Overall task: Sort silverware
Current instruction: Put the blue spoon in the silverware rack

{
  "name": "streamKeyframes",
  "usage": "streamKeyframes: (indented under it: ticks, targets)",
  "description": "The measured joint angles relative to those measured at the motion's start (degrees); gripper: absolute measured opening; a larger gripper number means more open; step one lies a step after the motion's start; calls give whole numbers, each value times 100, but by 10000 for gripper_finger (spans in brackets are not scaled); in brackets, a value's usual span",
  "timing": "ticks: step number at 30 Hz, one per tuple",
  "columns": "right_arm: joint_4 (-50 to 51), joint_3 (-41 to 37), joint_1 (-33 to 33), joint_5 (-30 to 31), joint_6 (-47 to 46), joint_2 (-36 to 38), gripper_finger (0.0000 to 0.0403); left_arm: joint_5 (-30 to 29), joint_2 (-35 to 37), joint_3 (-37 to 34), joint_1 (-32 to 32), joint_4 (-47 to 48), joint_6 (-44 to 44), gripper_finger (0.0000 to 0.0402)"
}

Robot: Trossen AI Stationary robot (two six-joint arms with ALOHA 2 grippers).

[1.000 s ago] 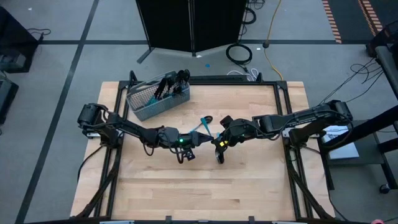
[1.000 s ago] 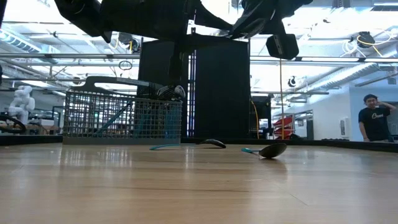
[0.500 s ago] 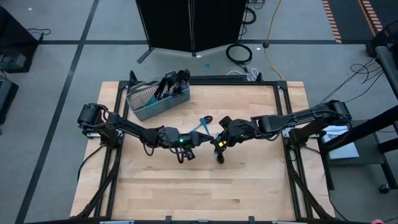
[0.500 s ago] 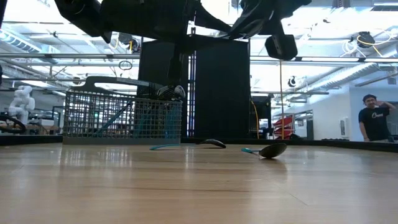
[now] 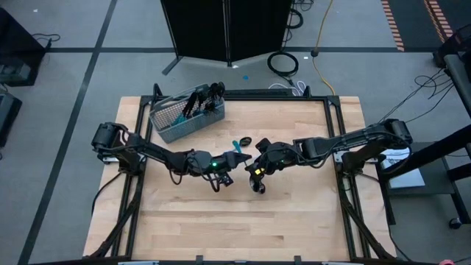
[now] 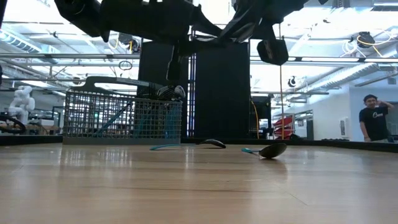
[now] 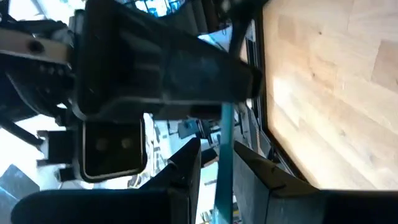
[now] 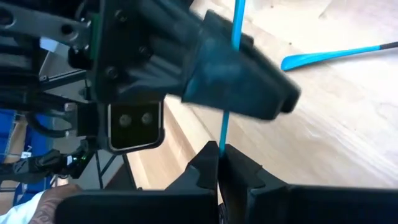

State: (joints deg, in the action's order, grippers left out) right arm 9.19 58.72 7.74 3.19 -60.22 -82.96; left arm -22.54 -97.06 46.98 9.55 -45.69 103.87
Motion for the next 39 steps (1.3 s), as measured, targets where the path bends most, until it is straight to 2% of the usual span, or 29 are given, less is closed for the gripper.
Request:
streamKeyframes:
  ticks: [18,20,24,26,33,39]
  targets:
    - [-55,0,-139,117,137,2,0,56,0,0,104,34,3,76]
    - [-63,0,-142,118,156,2,0,38,0,0,106,36,6,63]
    - [-100,2,-159,132,304,4,0,-268,0,-4,160,66,15,13]
    - [-107,2,-176,97,340,4,3,-323,0,-4,188,66,18,8]
    - [-79,2,-251,-201,608,41,34,-363,0,-4,253,118,9,1]
    - [253,2,-309,-206,1026,510,77,-395,2,0,253,110,5,1]
